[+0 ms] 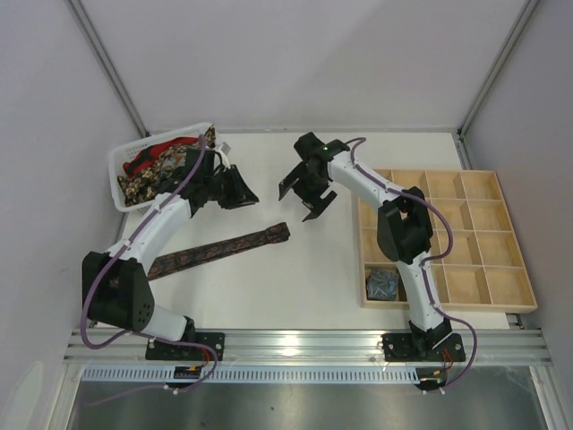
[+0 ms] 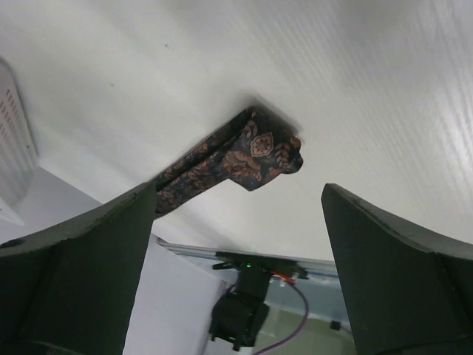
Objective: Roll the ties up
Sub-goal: Roll the tie
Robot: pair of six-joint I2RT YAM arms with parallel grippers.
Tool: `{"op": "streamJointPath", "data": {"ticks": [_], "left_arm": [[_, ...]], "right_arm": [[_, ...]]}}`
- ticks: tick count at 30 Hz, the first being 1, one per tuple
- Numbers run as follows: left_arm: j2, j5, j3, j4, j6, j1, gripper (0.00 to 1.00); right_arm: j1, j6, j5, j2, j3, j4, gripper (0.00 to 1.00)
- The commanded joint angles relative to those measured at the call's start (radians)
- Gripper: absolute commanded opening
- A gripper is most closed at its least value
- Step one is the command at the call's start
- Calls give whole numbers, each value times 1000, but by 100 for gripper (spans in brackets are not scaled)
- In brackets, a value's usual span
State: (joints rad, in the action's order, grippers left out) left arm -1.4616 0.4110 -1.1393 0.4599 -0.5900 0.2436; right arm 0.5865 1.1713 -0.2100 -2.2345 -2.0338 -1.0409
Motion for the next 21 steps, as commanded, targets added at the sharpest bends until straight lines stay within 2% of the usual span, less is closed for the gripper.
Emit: {"op": "streamJointPath", "data": {"ticks": [1, 4, 6, 10, 14, 21], "left_arm": [[30, -26, -5, 39, 47, -7, 24], [78, -122, 27, 65, 59, -9, 25], [121, -216, 39, 94, 64, -9, 26], [182, -337, 68, 155, 58, -9, 29], [213, -377, 61, 164, 85, -9, 32], [241, -353, 56, 158, 97, -9, 33]], "right_arm": [[62, 212, 127, 12, -31, -59, 100], [110, 354, 190, -4, -17, -64, 100], [134, 405, 257, -11, -6, -6, 100], [160, 490, 267, -91, -51, -13, 100], [183, 514, 339, -137, -137, -108, 100], [194, 583, 374, -152, -112, -117, 100]]}}
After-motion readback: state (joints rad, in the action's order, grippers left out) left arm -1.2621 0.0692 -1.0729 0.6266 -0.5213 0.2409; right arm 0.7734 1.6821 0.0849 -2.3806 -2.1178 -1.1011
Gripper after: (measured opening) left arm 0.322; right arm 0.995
